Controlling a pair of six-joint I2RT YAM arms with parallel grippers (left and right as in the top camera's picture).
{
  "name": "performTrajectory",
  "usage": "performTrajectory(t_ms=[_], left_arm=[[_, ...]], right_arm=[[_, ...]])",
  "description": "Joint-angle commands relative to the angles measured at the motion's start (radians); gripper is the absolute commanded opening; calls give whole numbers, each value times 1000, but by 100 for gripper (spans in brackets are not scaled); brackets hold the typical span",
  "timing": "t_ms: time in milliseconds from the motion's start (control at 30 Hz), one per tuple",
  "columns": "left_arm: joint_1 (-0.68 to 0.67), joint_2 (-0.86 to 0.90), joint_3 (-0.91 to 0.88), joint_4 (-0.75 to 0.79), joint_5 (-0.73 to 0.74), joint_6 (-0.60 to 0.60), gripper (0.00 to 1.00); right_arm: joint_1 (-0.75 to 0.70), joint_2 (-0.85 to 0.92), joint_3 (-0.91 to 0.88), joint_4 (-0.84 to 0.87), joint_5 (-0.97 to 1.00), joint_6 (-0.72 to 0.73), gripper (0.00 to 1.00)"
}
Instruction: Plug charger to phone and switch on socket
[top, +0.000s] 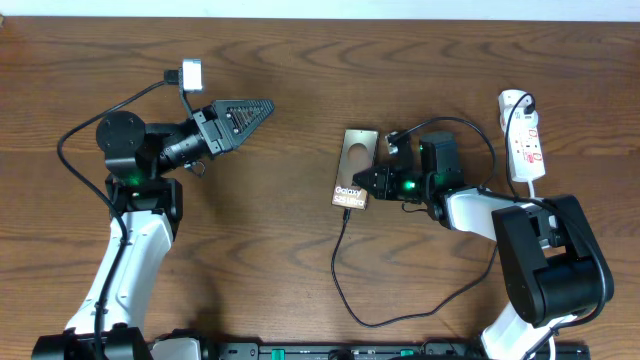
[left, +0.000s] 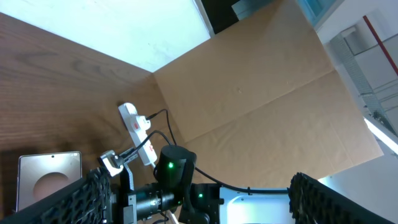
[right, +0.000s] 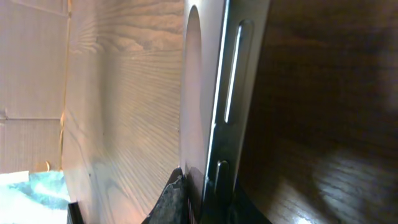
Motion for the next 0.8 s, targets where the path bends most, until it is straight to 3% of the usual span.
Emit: performTrajectory(t_ms=[0, 600, 767], left_arm=[[3, -2, 11, 5, -4, 7, 93], [3, -2, 11, 5, -4, 7, 93], [3, -2, 11, 5, -4, 7, 93]], right_arm=[[-4, 8, -2, -16, 164, -38, 9], [10, 8, -2, -49, 216, 5, 17], [10, 8, -2, -49, 217, 8, 29]])
